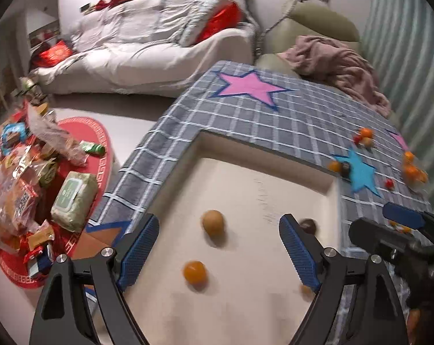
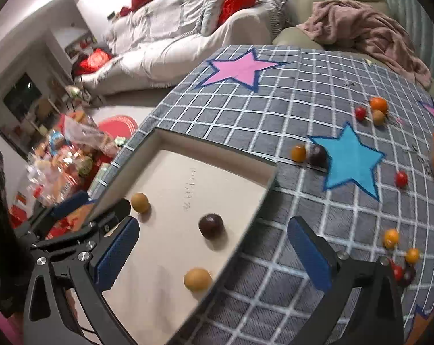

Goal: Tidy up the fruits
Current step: 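Open both tools to drop the tan and dark brown fruits into the tray, then grasp an orange cherry tomato with left tool while right tool grasps a dark brown fruit, then carry the orange cherry tomato and dark brown fruit over the white tray with both tools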

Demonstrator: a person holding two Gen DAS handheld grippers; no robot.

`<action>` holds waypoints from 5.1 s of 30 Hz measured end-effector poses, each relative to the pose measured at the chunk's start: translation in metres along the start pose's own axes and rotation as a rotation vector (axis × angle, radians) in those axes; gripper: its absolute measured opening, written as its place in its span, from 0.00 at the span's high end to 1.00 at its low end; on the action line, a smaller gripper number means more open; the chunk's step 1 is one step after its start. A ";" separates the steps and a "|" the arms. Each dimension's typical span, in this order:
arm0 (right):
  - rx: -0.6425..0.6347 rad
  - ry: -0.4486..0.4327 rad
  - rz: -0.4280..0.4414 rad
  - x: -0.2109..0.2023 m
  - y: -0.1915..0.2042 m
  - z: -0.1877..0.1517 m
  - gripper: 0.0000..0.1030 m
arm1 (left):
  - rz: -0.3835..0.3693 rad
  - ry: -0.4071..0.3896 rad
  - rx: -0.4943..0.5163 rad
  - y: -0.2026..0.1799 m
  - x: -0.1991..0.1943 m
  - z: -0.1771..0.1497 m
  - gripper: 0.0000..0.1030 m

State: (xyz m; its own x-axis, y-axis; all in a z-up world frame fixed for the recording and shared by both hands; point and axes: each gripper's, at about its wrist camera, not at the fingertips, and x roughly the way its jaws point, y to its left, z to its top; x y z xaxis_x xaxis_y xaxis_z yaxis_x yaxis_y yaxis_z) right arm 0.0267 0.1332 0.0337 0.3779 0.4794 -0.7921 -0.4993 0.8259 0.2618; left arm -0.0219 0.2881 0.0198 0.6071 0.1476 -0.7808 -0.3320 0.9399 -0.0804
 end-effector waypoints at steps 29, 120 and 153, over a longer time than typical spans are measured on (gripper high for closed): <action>0.178 0.016 -0.320 -0.064 -0.193 -0.107 0.00 | -0.080 0.064 0.477 -0.216 0.014 -0.074 0.16; 0.176 -0.052 -0.088 -0.116 -0.110 -0.170 0.71 | -0.199 0.045 0.332 -0.141 -0.068 -0.134 0.80; -0.030 -0.006 0.030 -0.072 0.008 -0.105 0.71 | -0.050 -0.026 0.148 -0.018 -0.060 -0.092 0.80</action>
State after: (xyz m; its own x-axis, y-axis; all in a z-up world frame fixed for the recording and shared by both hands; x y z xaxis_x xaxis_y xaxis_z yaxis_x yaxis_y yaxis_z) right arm -0.0866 0.0747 0.0345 0.3668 0.5058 -0.7808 -0.5337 0.8019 0.2687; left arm -0.1188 0.2339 0.0114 0.6395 0.1057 -0.7615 -0.1923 0.9810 -0.0253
